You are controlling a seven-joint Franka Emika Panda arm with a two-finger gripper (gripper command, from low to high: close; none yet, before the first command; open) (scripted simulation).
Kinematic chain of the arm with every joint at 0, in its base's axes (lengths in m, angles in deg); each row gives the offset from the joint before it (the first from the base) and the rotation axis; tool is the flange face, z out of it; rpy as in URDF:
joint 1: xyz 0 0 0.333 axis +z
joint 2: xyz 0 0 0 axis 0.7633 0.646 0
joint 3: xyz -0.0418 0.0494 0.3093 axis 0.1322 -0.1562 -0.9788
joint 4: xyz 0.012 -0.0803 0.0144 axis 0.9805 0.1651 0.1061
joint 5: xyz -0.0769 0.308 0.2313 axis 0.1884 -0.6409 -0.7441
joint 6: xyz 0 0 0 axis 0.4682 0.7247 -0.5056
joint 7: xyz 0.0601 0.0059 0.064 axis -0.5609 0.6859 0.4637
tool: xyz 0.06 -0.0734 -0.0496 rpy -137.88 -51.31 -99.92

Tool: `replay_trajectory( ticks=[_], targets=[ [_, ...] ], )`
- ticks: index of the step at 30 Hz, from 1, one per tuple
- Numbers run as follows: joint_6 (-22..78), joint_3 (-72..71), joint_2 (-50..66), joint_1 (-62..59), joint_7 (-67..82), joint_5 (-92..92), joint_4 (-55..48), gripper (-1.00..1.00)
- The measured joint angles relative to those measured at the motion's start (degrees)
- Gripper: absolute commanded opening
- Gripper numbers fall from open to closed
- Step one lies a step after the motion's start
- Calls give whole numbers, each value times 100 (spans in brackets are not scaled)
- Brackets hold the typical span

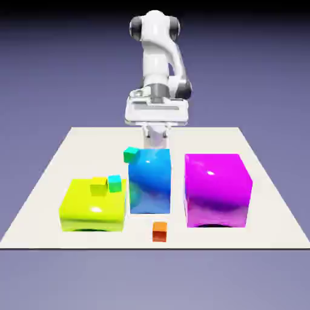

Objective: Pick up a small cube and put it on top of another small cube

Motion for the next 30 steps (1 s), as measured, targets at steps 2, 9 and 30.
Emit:
replay_trajectory(
  ticks=[2,9,30],
  targets=[
    [323,-37,415,-131,-290,-413,-228,0],
    [1455,-165,1869,-591,-1303,-1858,-1028,0],
    [3680,-687,5938,-1555,-3365,-5720,-3096,0]
  ],
)
